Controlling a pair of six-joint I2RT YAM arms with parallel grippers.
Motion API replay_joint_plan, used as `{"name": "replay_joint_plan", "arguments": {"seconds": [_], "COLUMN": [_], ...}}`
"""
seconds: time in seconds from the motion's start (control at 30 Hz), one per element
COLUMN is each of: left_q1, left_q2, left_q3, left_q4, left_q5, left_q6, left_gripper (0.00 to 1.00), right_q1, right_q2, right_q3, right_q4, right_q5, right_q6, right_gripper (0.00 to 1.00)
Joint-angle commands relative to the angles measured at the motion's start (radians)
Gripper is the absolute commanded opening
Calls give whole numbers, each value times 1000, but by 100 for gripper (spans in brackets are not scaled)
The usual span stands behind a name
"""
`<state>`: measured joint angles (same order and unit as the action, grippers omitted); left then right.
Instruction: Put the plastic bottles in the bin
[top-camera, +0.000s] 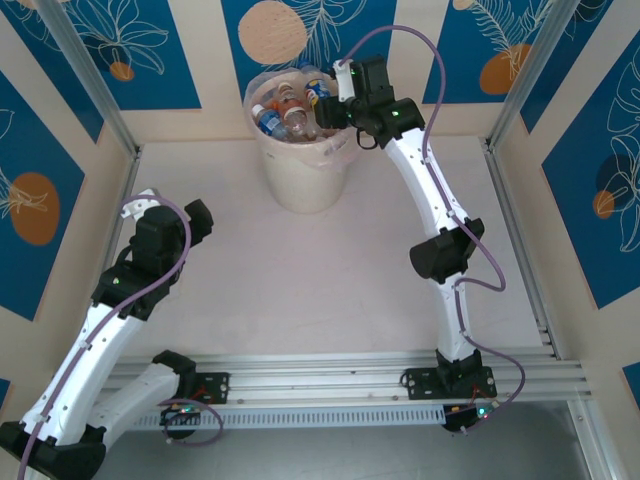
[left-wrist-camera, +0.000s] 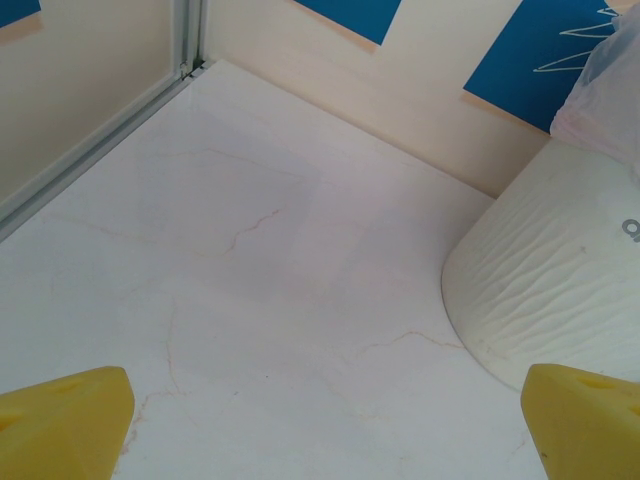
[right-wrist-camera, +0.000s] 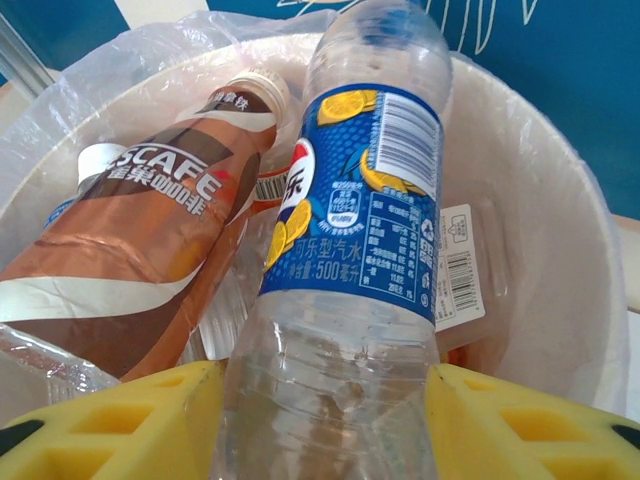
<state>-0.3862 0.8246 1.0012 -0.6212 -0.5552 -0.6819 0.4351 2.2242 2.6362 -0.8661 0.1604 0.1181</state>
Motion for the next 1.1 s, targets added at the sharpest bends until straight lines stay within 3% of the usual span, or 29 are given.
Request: {"name": "replay_joint_plan", "arguments": {"seconds": [0.0,0.43,0.83,1.07], "left_q1": [10,10,10,10], "left_q2": [-5,-7,-8,-12], "left_q3": [4,2,2,2], "left_q4": [11,11,14,14], "left_q5": [-3,-2,4,6], "left_q6": [-13,-22,-26,-25], "left_gripper": [100,99,100,99], "right_q1": [-3,53,74,67], "right_q2": [14,-58,-149,-192], "right_q3": [25,-41,-81,-79], "right_q4": [-33,-63,-37,-16], "right_q5": [-75,-82,19,139], "right_q6": [28,28,20,23], "right_gripper": [57,55,56,60]}}
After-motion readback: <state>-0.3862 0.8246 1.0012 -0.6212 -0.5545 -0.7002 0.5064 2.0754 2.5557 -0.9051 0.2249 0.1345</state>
